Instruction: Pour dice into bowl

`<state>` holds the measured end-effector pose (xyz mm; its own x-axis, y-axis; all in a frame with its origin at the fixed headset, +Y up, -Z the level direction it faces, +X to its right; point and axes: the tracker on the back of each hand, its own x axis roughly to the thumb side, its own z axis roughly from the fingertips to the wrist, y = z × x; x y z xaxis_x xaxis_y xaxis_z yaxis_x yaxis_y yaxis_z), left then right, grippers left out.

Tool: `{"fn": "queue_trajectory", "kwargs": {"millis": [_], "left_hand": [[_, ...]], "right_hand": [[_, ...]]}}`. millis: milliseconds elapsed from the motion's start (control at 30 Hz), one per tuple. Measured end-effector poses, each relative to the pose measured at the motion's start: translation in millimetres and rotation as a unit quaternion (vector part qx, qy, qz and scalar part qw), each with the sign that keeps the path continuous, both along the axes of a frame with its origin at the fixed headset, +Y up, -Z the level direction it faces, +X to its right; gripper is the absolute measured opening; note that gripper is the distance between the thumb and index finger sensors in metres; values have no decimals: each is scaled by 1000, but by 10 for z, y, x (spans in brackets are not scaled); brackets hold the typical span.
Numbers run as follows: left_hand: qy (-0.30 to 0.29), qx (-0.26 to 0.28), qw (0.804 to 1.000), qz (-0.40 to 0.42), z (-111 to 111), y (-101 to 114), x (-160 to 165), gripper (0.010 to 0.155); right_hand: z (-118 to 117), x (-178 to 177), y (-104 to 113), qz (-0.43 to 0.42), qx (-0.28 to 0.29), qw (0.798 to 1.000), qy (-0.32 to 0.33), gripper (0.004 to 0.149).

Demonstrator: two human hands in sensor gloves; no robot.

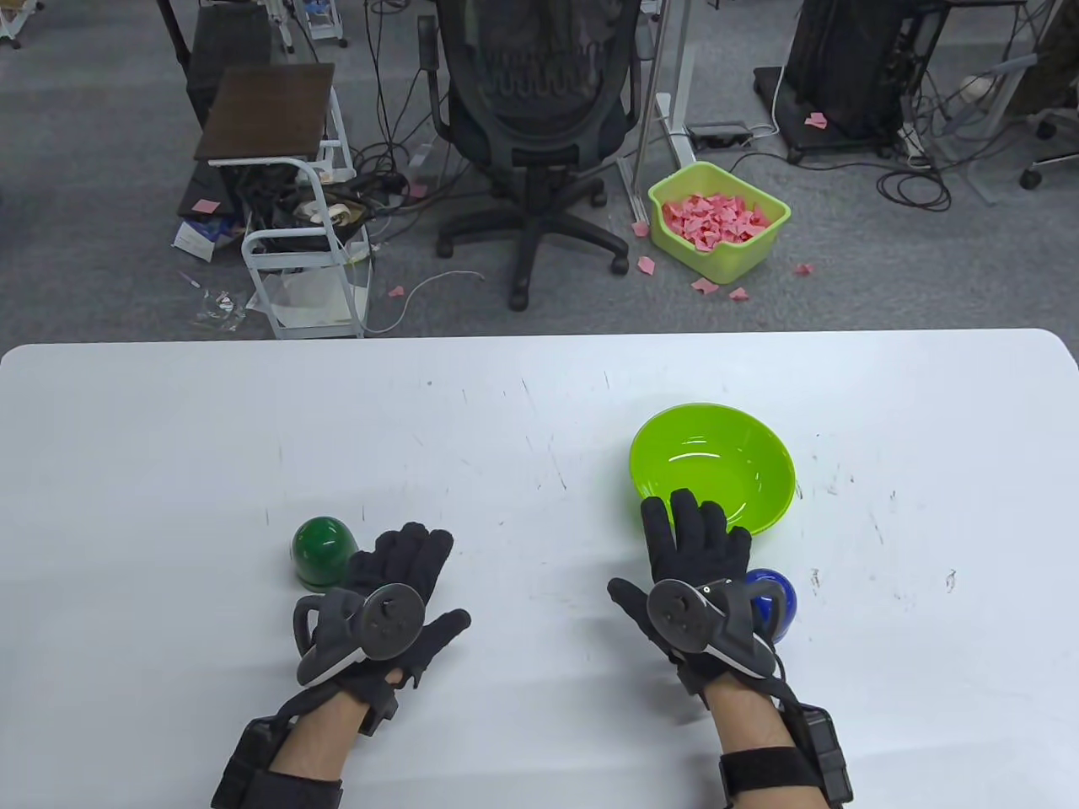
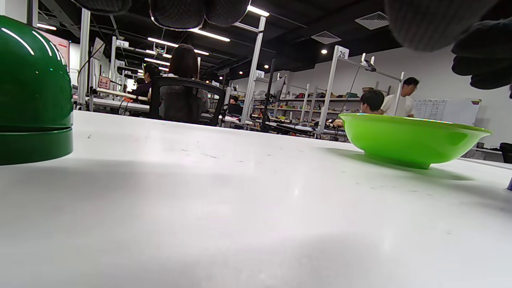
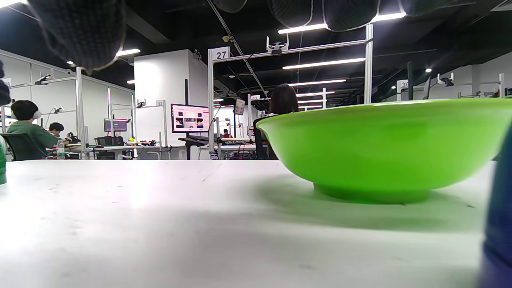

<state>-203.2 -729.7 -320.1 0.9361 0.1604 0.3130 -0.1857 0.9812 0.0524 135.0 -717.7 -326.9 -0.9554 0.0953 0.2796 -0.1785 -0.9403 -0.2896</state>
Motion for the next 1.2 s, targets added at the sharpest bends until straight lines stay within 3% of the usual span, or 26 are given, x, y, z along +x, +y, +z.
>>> {"fn": "queue_trajectory", "kwargs": {"millis": [433,633,800,967,1067,1200], "left_hand": [[9,-9,1000,15,-30,-16,-56,90],[11,-16,1000,20,-30,-19,-70,90],[14,-22,999,25,-32,-26,-85,91],[18,-35,999,28,-43,-29,-102,91],[21,-37,999,30,-42,-25,-112,91],[22,-36,999,32,-44,-20,-122,92]], "right_hand": [[44,409,231,-60,21,996,-67,91],[5,671,198,-78,-24,987,-138,88],[-47,877,89,-79,-123,967,-208,90],[-110,900,-80,-65,-218,950,-215,96],[-132,862,-157,-45,-247,943,-219,98],[-148,804,-229,-16,-223,947,-232,96]]}}
